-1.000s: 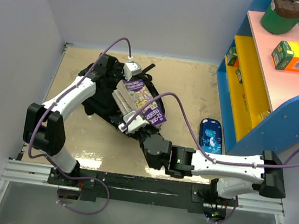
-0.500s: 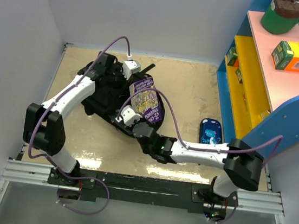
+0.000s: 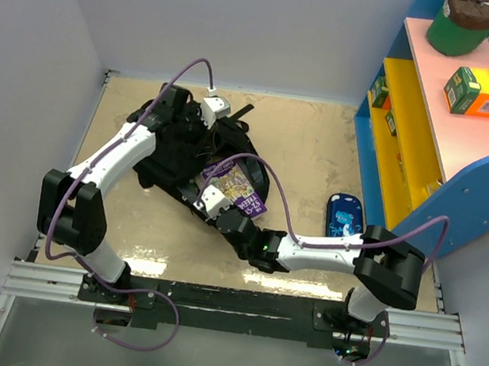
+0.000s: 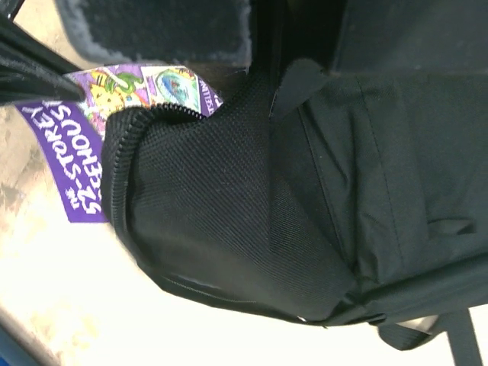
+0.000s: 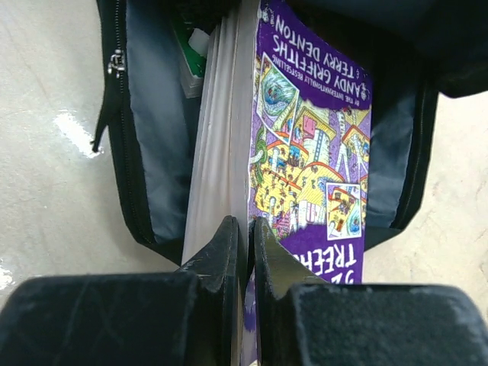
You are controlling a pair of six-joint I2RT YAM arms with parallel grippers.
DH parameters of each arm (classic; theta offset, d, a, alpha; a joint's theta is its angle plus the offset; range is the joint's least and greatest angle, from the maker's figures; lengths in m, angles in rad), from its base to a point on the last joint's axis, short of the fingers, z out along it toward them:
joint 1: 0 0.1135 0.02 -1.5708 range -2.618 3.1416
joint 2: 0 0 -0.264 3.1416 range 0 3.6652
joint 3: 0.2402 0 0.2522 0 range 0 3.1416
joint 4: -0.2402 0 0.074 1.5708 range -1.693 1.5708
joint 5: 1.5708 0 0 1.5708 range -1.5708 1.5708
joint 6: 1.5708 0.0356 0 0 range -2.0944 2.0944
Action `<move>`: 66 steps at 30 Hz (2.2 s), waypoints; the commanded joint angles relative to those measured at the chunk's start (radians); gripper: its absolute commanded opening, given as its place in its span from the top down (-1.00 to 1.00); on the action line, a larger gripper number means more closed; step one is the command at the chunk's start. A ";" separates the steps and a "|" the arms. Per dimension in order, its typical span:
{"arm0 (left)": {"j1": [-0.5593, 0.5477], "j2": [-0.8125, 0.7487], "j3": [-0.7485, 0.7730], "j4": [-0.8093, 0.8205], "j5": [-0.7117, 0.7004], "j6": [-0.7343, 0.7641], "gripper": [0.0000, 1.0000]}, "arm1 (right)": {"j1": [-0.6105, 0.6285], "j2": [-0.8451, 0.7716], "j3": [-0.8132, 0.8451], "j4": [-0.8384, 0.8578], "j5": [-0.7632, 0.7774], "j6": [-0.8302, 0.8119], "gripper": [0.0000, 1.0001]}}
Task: Pack the student bag
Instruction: Place the book in the student bag.
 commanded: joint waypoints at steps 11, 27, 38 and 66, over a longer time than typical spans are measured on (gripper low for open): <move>-0.009 -0.047 0.074 -0.044 0.175 -0.057 0.98 | -0.010 0.151 0.182 0.185 0.008 -0.135 1.00; -0.009 -0.029 0.034 -0.054 0.152 -0.045 0.99 | -0.100 0.154 0.355 0.146 0.009 0.045 -0.29; -0.011 -0.036 0.034 -0.047 0.148 -0.049 0.98 | -0.160 -0.056 0.013 0.040 -0.043 0.526 1.00; -0.009 -0.050 0.049 -0.076 0.158 -0.012 0.98 | -0.307 0.292 0.412 -0.079 -0.129 0.572 0.22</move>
